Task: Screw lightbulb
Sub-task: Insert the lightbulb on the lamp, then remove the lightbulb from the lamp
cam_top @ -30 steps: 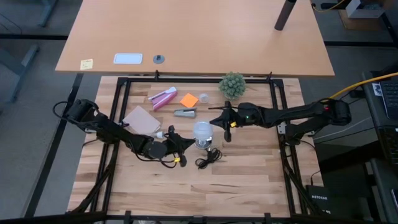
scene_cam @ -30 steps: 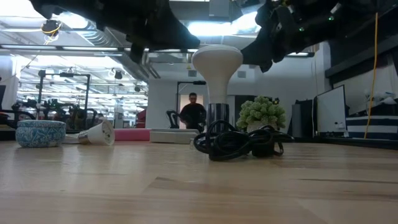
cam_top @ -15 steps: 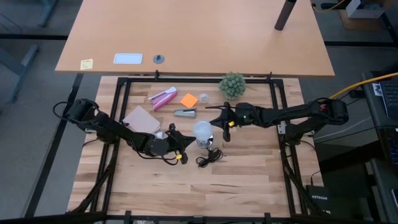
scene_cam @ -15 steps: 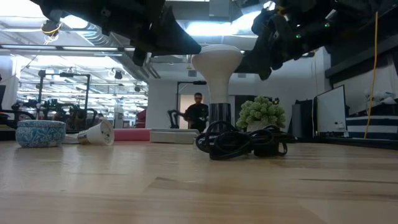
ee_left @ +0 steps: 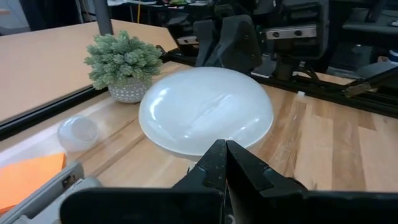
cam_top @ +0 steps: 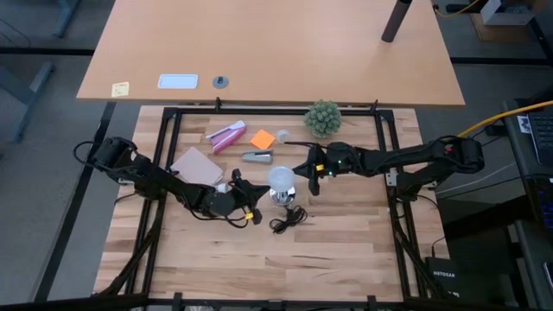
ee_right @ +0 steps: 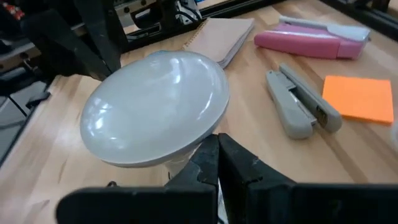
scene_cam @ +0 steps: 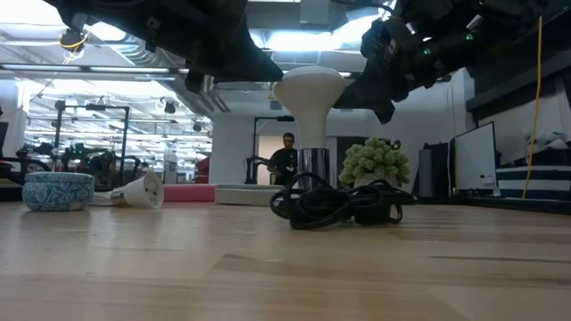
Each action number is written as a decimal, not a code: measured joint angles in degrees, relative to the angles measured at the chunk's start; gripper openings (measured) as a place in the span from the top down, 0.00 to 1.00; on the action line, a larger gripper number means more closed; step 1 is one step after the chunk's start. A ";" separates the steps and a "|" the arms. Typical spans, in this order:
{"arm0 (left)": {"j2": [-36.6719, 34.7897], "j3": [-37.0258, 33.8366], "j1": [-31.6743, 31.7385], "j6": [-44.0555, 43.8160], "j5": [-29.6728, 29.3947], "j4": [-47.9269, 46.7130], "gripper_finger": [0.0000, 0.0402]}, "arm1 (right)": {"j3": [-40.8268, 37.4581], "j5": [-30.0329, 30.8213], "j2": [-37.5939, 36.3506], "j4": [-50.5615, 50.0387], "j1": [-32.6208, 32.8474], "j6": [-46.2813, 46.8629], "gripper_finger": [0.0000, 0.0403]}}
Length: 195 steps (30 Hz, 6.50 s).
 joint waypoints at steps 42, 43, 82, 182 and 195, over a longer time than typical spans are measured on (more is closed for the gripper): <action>0.00 0.00 3.50 1.44 -2.78 0.38 1.00 | 0.20 4.08 -0.04 -2.63 10.75 8.21 0.99; 0.00 0.00 3.50 1.44 -2.78 0.39 1.00 | 0.20 4.05 -0.04 -3.67 10.75 8.21 0.99; -0.22 0.00 2.59 2.79 -2.37 0.42 1.00 | 0.04 1.11 -3.58 -25.76 10.56 11.84 0.99; 2.99 1.75 8.74 2.85 17.43 7.77 1.00 | -5.16 35.35 -7.54 -2.81 28.57 4.22 0.99; 2.97 1.75 6.45 3.59 17.17 7.90 1.00 | -5.16 41.13 -7.56 -4.30 28.63 4.52 0.99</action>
